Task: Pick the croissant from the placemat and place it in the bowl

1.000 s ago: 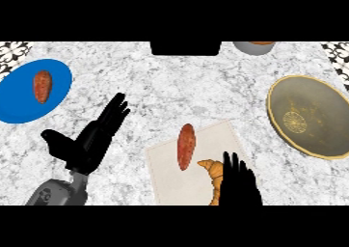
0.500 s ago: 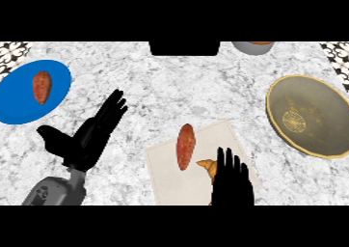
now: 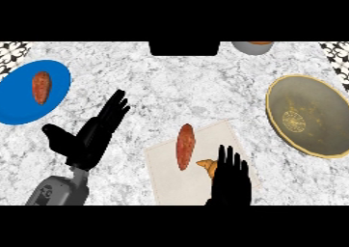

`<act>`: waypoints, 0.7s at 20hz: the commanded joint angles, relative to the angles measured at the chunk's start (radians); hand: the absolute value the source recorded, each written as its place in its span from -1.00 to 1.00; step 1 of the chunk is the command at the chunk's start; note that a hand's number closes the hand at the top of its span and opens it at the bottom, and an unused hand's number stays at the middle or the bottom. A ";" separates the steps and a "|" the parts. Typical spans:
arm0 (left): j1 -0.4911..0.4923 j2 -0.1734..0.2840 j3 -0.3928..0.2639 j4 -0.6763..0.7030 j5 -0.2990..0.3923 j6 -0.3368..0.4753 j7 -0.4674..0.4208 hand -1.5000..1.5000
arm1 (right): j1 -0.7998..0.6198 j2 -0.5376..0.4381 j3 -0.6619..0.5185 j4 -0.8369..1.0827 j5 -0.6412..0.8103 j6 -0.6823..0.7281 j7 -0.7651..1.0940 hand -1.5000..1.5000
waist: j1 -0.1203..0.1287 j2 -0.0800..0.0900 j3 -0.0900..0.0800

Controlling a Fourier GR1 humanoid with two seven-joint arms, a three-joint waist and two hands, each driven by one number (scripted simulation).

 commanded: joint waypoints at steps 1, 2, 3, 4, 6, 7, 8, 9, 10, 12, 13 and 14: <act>-0.004 -0.017 0.009 0.034 -0.025 -0.007 -0.022 0.00 | -0.057 0.014 0.016 0.038 -0.005 -0.045 0.193 -1.00 | 0.000 0.000 0.000; 0.042 -0.021 0.003 0.013 -0.020 -0.017 -0.037 0.00 | -0.010 0.014 -0.007 0.091 -0.001 -0.079 0.122 -1.00 | 0.002 0.000 0.000; -0.007 -0.048 -0.005 0.054 -0.044 0.004 -0.025 0.00 | -0.061 0.014 -0.034 0.095 -0.027 -0.059 0.126 -1.00 | -0.001 0.001 0.000; -0.015 -0.007 0.023 -0.022 -0.015 -0.004 0.050 0.00 | -0.042 0.014 -0.042 0.141 -0.002 -0.116 0.085 -1.00 | 0.002 0.000 0.001; 0.022 -0.033 0.004 -0.022 -0.049 -0.003 0.003 0.00 | 0.034 0.014 0.008 0.063 0.006 -0.089 0.104 -1.00 | -0.002 -0.001 0.000; 0.012 -0.055 -0.011 -0.025 -0.061 0.017 0.024 0.00 | 0.006 0.014 -0.024 0.108 0.011 -0.105 0.086 -1.00 | -0.001 -0.001 0.000; 0.048 -0.031 0.010 -0.060 -0.044 -0.001 0.031 0.00 | 0.004 0.014 0.006 0.075 0.021 -0.098 0.121 -1.00 | 0.001 -0.002 0.000; 0.004 -0.043 0.035 0.046 -0.028 -0.044 -0.012 0.00 | 0.047 0.014 -0.019 0.105 0.038 -0.143 0.053 -1.00 | -0.005 0.000 0.000; 0.022 -0.047 0.025 -0.029 -0.032 -0.008 0.036 0.00 | -0.055 0.014 -0.010 0.190 -0.010 -0.185 0.102 -1.00 | 0.004 0.000 0.000; 0.038 -0.073 0.001 -0.029 -0.063 -0.006 0.020 0.00 | 0.022 0.014 0.019 0.130 0.009 -0.226 0.050 1.00 | -0.001 -0.001 0.000; -0.013 -0.067 0.058 0.031 -0.069 -0.031 0.016 0.00 | -0.053 0.014 -0.019 0.221 -0.007 -0.211 -0.018 1.00 | -0.001 0.000 0.000; 0.041 -0.025 0.073 -0.022 -0.031 -0.090 0.020 0.00 | -0.104 0.014 -0.005 0.208 -0.025 -0.181 0.022 1.00 | 0.003 0.000 0.000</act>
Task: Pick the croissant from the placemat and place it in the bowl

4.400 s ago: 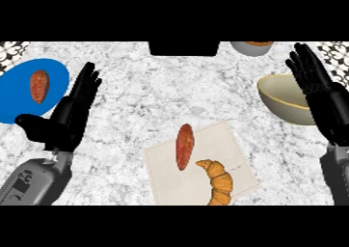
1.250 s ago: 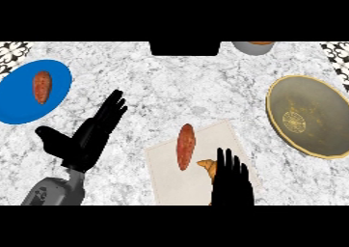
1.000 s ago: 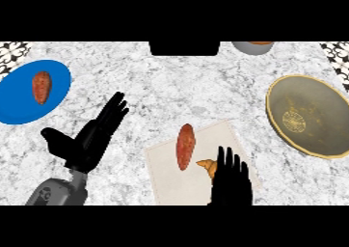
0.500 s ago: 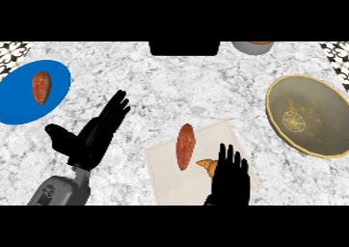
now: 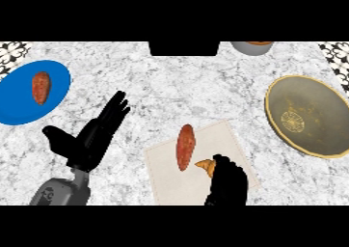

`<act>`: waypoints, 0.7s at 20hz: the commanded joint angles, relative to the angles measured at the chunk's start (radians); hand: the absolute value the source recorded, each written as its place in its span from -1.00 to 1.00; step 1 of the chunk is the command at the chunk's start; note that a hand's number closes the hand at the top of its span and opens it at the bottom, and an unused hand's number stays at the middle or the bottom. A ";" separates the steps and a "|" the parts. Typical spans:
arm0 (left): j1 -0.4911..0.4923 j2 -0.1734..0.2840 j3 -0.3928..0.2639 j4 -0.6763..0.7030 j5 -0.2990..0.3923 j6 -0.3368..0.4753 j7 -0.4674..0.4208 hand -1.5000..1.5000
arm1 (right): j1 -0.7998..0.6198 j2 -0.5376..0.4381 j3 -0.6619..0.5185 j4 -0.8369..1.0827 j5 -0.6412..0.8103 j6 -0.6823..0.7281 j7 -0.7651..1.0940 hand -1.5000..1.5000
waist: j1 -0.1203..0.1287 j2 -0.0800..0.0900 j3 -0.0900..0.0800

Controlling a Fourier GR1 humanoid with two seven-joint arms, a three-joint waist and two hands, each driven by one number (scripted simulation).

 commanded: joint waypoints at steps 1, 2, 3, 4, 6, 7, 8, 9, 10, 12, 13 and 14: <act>0.078 -0.042 -0.028 -0.037 -0.054 0.011 -0.027 0.00 | -0.037 0.013 -0.026 0.065 0.021 -0.069 0.006 1.00 | 0.002 0.003 0.004; 0.051 -0.018 0.003 -0.064 -0.029 -0.011 0.021 0.00 | -0.062 0.013 0.015 0.090 0.020 -0.091 0.062 1.00 | 0.003 0.003 0.004; -0.001 -0.032 0.032 0.070 -0.034 -0.045 -0.036 0.00 | -0.002 0.013 -0.016 0.092 0.055 -0.091 -0.017 1.00 | -0.002 0.004 0.004; 0.003 -0.042 0.020 0.024 -0.038 -0.012 0.004 0.00 | -0.080 0.013 0.013 0.197 0.019 -0.155 0.013 1.00 | 0.003 0.004 0.004; 0.056 -0.027 0.017 -0.089 -0.028 -0.029 0.056 0.00 | 0.004 0.005 -0.009 0.054 0.057 -0.072 -0.013 1.00 | 0.000 0.002 0.004; 0.018 -0.024 0.047 -0.065 -0.038 -0.020 0.060 0.00 | -0.028 0.011 -0.042 0.080 0.050 -0.064 -0.032 1.00 | 0.000 0.003 0.004; 0.037 -0.025 0.050 -0.052 -0.034 -0.057 0.037 0.00 | -0.022 0.013 -0.015 0.083 0.053 -0.071 -0.017 1.00 | 0.000 0.003 0.004; 0.006 -0.054 0.038 -0.047 -0.064 -0.018 0.061 0.00 | -0.036 0.013 -0.006 0.084 0.044 -0.046 -0.015 1.00 | 0.000 0.003 0.004; -0.031 -0.037 0.077 0.079 -0.037 -0.083 -0.028 0.00 | -0.094 0.013 0.031 0.210 0.024 -0.139 0.001 1.00 | 0.002 0.006 0.004; 0.010 -0.041 0.078 0.015 -0.038 -0.077 0.002 0.00 | -0.072 0.013 0.030 0.107 0.068 -0.045 0.037 1.00 | 0.001 0.003 0.004; 0.079 -0.042 0.036 -0.117 -0.064 -0.027 0.059 0.00 | -0.026 0.013 0.032 0.121 0.109 -0.091 0.006 1.00 | 0.004 0.002 0.004; -0.003 -0.051 0.087 0.065 -0.053 -0.083 -0.030 0.00 | -0.093 0.013 0.052 0.131 0.073 -0.086 0.056 1.00 | 0.000 0.004 0.004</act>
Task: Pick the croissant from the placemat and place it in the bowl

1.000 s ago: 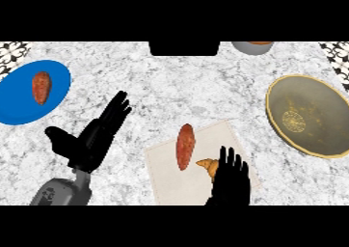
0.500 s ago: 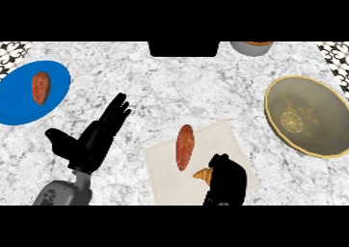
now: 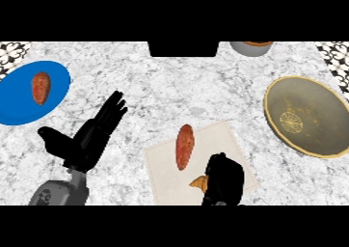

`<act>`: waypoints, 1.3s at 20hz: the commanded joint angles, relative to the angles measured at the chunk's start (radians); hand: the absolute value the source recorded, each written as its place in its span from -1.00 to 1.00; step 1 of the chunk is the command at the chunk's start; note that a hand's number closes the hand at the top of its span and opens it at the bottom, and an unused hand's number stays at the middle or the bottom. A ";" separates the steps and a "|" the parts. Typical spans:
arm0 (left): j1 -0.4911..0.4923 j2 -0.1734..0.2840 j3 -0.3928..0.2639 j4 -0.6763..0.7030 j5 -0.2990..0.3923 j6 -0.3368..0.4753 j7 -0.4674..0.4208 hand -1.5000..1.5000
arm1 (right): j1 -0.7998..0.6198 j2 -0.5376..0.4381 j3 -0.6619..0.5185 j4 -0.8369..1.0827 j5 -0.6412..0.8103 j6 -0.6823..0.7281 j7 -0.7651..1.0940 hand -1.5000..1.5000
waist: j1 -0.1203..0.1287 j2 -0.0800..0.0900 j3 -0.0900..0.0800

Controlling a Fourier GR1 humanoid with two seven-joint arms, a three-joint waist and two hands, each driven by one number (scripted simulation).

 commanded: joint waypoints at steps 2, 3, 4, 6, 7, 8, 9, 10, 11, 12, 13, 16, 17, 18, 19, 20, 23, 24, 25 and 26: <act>0.042 -0.038 -0.043 -0.085 -0.055 0.033 0.054 0.00 | 0.009 0.016 -0.003 -0.030 0.051 0.047 0.042 1.00 | 0.003 0.010 0.011; -0.023 -0.024 0.020 -0.015 -0.019 -0.009 0.039 0.00 | -0.037 -0.007 -0.071 -0.005 0.004 0.087 -0.030 1.00 | 0.001 0.011 0.011; 0.007 -0.034 0.007 0.024 -0.048 -0.013 -0.017 0.00 | -0.071 0.016 0.027 0.010 -0.012 0.087 0.039 1.00 | 0.004 0.011 0.011; -0.015 -0.034 0.015 -0.025 -0.038 -0.005 0.042 0.00 | -0.029 -0.044 -0.045 -0.053 -0.033 0.150 -0.103 1.00 | 0.001 0.010 0.011; -0.002 -0.040 0.017 0.023 -0.042 -0.010 0.009 0.00 | -0.068 -0.078 -0.097 -0.004 -0.074 0.153 -0.166 1.00 | 0.002 0.012 0.011; 0.055 -0.005 0.040 -0.056 -0.014 -0.051 0.012 0.00 | -0.074 -0.037 -0.076 0.021 -0.017 0.143 -0.124 1.00 | 0.005 0.011 0.011; -0.021 -0.051 0.009 0.069 -0.070 -0.029 -0.044 0.00 | -0.031 -0.085 -0.034 -0.160 -0.002 0.246 -0.055 1.00 | -0.005 0.010 0.010; 0.012 -0.059 -0.005 -0.056 -0.072 0.016 0.045 0.00 | -0.070 -0.005 -0.024 -0.065 0.061 0.173 -0.027 1.00 | 0.003 0.010 0.011; 0.027 -0.026 0.037 -0.008 -0.024 -0.049 0.020 0.00 | -0.021 -0.066 -0.034 -0.102 0.073 0.161 -0.040 1.00 | 0.000 0.010 0.010; 0.046 -0.046 0.011 -0.056 -0.038 -0.023 0.029 0.00 | -0.086 -0.023 -0.034 -0.145 0.093 0.213 0.010 1.00 | 0.002 0.009 0.010; 0.006 -0.026 0.045 -0.039 -0.031 -0.035 0.050 0.00 | -0.056 -0.027 -0.032 -0.139 0.117 0.164 -0.002 1.00 | 0.000 0.010 0.010; -0.002 -0.046 0.035 0.000 -0.045 -0.035 0.014 0.00 | -0.020 -0.042 0.005 -0.379 0.134 0.233 0.030 1.00 | -0.007 0.008 0.010; 0.013 -0.042 0.041 -0.011 -0.046 -0.029 0.020 0.00 | -0.029 -0.017 0.008 -0.436 0.140 0.278 0.063 1.00 | -0.006 0.008 0.010; 0.002 -0.045 0.048 0.068 -0.059 -0.044 -0.041 0.00 | -0.016 -0.019 0.035 -0.512 0.167 0.319 0.092 1.00 | -0.014 0.008 0.009; 0.034 -0.048 0.020 -0.054 -0.055 -0.020 0.037 0.00 | -0.033 -0.028 0.015 -0.532 0.186 0.319 0.082 1.00 | -0.004 0.006 0.010; 0.036 -0.041 0.032 -0.039 -0.048 -0.027 0.027 0.00 | -0.062 0.003 0.039 -0.588 0.230 0.369 0.131 1.00 | -0.007 0.004 0.009; -0.021 -0.039 0.069 0.023 -0.032 -0.035 0.029 0.00 | -0.077 -0.001 0.048 -0.732 0.298 0.490 0.153 1.00 | -0.022 0.005 0.009; 0.020 -0.031 0.048 0.004 -0.049 -0.048 0.017 0.00 | -0.102 0.015 0.074 -0.709 0.340 0.467 0.172 1.00 | -0.008 0.006 0.009; 0.048 -0.059 0.019 -0.007 -0.074 -0.031 -0.015 0.00 | -0.105 0.005 0.032 -0.780 0.341 0.531 0.140 1.00 | -0.010 0.005 0.009; 0.007 -0.064 0.033 0.001 -0.049 -0.032 0.026 0.00 | -0.123 0.015 0.026 -0.773 0.353 0.560 0.155 1.00 | -0.009 0.007 0.009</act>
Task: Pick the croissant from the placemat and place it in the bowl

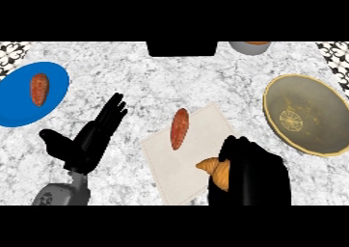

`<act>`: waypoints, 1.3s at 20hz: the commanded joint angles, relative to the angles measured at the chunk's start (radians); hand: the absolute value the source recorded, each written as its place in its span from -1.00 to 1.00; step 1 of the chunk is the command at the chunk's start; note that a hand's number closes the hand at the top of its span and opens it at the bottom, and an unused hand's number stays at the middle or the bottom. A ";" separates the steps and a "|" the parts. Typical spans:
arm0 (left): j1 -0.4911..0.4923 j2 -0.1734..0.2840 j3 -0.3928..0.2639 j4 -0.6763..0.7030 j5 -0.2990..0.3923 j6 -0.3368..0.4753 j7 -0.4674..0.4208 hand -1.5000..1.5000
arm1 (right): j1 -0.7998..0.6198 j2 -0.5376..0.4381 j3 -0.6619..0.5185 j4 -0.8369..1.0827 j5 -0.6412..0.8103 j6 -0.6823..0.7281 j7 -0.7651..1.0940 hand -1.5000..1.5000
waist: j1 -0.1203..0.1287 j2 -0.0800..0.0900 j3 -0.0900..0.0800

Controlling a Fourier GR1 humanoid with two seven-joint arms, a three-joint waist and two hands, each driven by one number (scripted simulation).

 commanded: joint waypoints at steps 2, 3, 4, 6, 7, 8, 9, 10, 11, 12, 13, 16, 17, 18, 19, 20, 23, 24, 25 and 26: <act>0.045 -0.003 -0.019 -0.009 -0.012 -0.024 -0.035 0.00 | -0.117 0.026 -0.058 -0.161 0.042 0.279 0.148 1.00 | 0.007 0.001 -0.001; 0.024 -0.003 0.009 -0.017 -0.001 -0.003 -0.005 0.00 | -0.112 0.026 -0.082 -0.168 0.034 0.277 0.119 1.00 | 0.008 0.002 0.000; -0.029 -0.044 -0.037 -0.006 -0.051 0.044 0.026 0.00 | -0.159 0.026 -0.098 -0.128 0.024 0.234 0.131 1.00 | 0.008 0.004 0.000; 0.006 -0.005 0.015 0.017 0.003 -0.030 -0.035 0.00 | -0.194 0.027 -0.145 -0.164 -0.002 0.284 0.126 1.00 | 0.011 0.005 0.000; -0.038 -0.023 0.000 0.017 -0.025 0.014 0.023 0.00 | -0.183 0.027 -0.172 -0.168 0.008 0.285 0.092 1.00 | 0.007 0.004 0.000; -0.017 -0.029 -0.001 -0.002 -0.013 0.010 0.022 0.00 | -0.213 0.027 -0.198 -0.103 0.005 0.221 0.094 1.00 | 0.013 0.005 0.001; 0.049 -0.009 -0.023 -0.019 -0.030 -0.021 -0.020 0.00 | -0.248 0.027 -0.301 -0.121 -0.013 0.271 0.023 1.00 | 0.016 0.005 0.001; 0.072 -0.021 -0.039 -0.020 -0.053 -0.009 -0.044 0.00 | -0.184 0.023 -0.297 -0.197 0.005 0.284 0.010 1.00 | 0.009 0.003 0.001; 0.024 -0.012 0.013 0.036 0.004 -0.050 -0.054 0.00 | -0.214 0.027 -0.350 -0.094 0.006 0.206 -0.024 1.00 | 0.011 0.007 0.001; -0.036 -0.043 0.003 0.026 -0.018 0.008 0.014 0.00 | -0.270 0.027 -0.359 -0.063 0.009 0.218 -0.010 1.00 | 0.011 0.007 0.001; 0.022 -0.018 0.009 -0.004 -0.014 -0.023 -0.024 0.00 | -0.250 0.019 -0.407 -0.082 -0.009 0.255 -0.056 1.00 | 0.012 0.005 0.001; -0.031 -0.036 0.009 0.006 -0.015 -0.008 0.029 0.00 | -0.272 -0.041 -0.578 -0.080 -0.092 0.206 -0.164 1.00 | 0.009 0.006 0.001; 0.006 -0.017 0.020 0.012 -0.024 -0.024 -0.019 0.00 | -0.251 -0.049 -0.620 -0.029 -0.107 0.141 -0.191 1.00 | 0.012 0.007 0.002; -0.031 -0.032 0.017 0.010 -0.029 -0.004 0.020 0.00 | -0.285 -0.086 -0.675 -0.011 -0.145 0.159 -0.240 1.00 | 0.011 0.007 0.002; 0.016 -0.009 0.010 0.006 -0.032 -0.039 -0.022 0.00 | -0.308 -0.066 -0.702 0.103 -0.132 0.063 -0.236 1.00 | 0.018 0.009 0.002; 0.009 -0.035 -0.004 -0.049 -0.035 -0.004 0.026 0.00 | -0.299 -0.093 -0.734 0.119 -0.168 0.052 -0.284 1.00 | 0.017 0.007 0.002; -0.010 -0.035 0.009 -0.044 -0.026 0.000 0.060 0.00 | -0.343 -0.167 -0.834 0.259 -0.212 -0.029 -0.374 1.00 | 0.019 0.008 0.002; -0.017 -0.028 0.018 0.005 -0.039 -0.022 0.007 0.00 | -0.244 -0.184 -0.829 0.265 -0.212 -0.095 -0.431 1.00 | 0.013 0.008 0.002; -0.027 -0.048 0.003 0.019 -0.061 -0.012 -0.021 0.00 | -0.291 -0.211 -0.845 0.324 -0.205 -0.098 -0.442 1.00 | 0.014 0.008 0.002; -0.020 -0.027 0.030 0.003 -0.029 -0.026 0.017 0.00 | -0.309 -0.227 -0.868 0.386 -0.221 -0.112 -0.467 1.00 | 0.017 0.008 0.002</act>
